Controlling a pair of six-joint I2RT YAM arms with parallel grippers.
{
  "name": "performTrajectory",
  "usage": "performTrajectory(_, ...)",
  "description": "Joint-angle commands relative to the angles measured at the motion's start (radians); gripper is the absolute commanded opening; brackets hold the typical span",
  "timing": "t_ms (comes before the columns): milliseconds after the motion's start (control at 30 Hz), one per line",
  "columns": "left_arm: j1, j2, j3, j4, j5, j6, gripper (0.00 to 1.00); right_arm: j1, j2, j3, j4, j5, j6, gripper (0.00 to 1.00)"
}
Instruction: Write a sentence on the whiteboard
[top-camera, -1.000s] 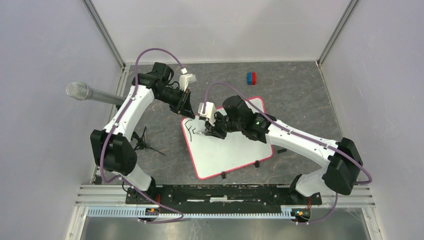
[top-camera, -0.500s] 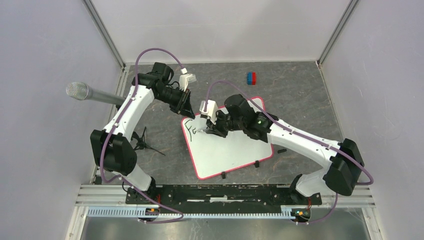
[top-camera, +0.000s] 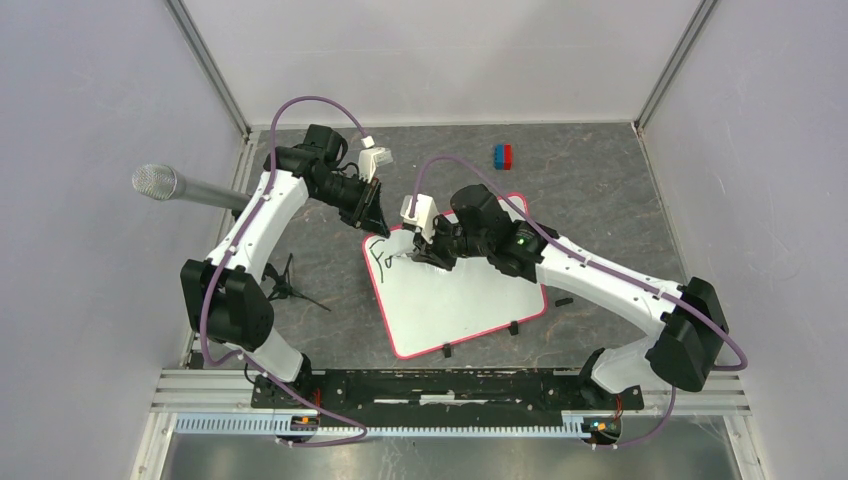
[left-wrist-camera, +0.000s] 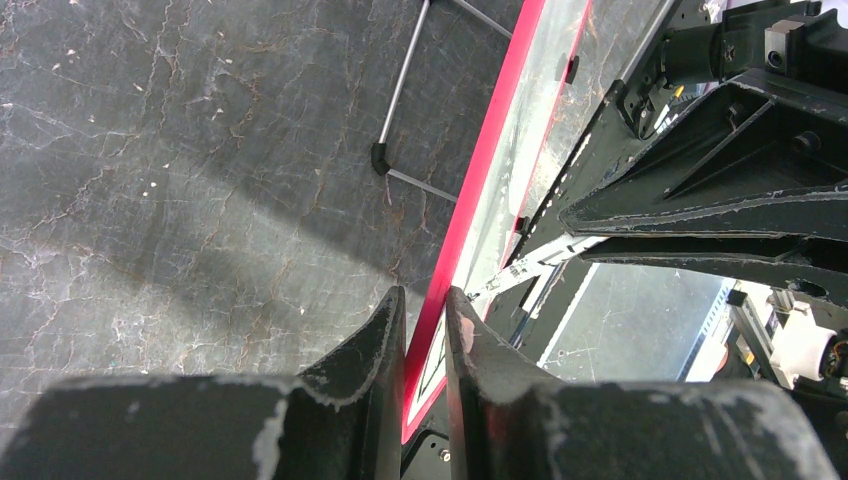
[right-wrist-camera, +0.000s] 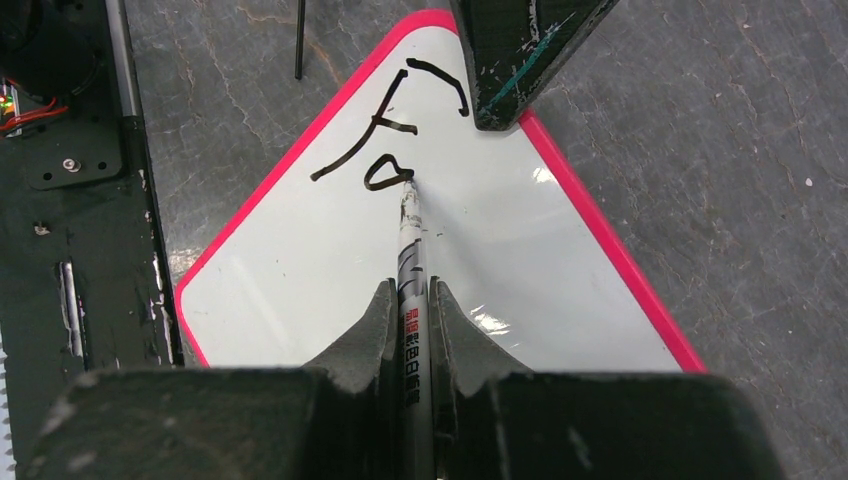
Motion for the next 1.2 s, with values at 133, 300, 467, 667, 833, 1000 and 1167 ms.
performTrajectory(133,-0.002,-0.032,-0.004,-0.005,0.017,0.017,0.02,-0.011,-0.016,-0.018,-0.004,-0.007,-0.008,0.0)
performTrajectory(300,-0.002,-0.029,0.0,-0.005,0.018,0.016,0.02,0.003,-0.03,-0.031,-0.02,-0.025,-0.022,0.0)
performTrajectory(467,-0.002,-0.029,0.0,-0.004,0.02,0.015,0.02,0.001,-0.053,-0.016,-0.044,-0.027,-0.03,0.0)
performTrajectory(667,-0.002,-0.035,-0.003,-0.004,0.02,0.015,0.02,0.0,-0.094,-0.001,-0.038,-0.005,-0.031,0.0)
performTrajectory(833,-0.002,-0.034,0.0,-0.004,0.022,0.014,0.02,-0.001,-0.076,0.002,-0.025,0.026,-0.032,0.0)
performTrajectory(1000,-0.002,-0.035,-0.001,-0.004,0.022,0.012,0.02,0.0,-0.05,0.016,-0.014,0.03,-0.03,0.0)
performTrajectory(1167,-0.002,-0.039,-0.003,-0.004,0.022,0.014,0.02,0.0,-0.038,0.025,-0.012,0.028,-0.024,0.0)
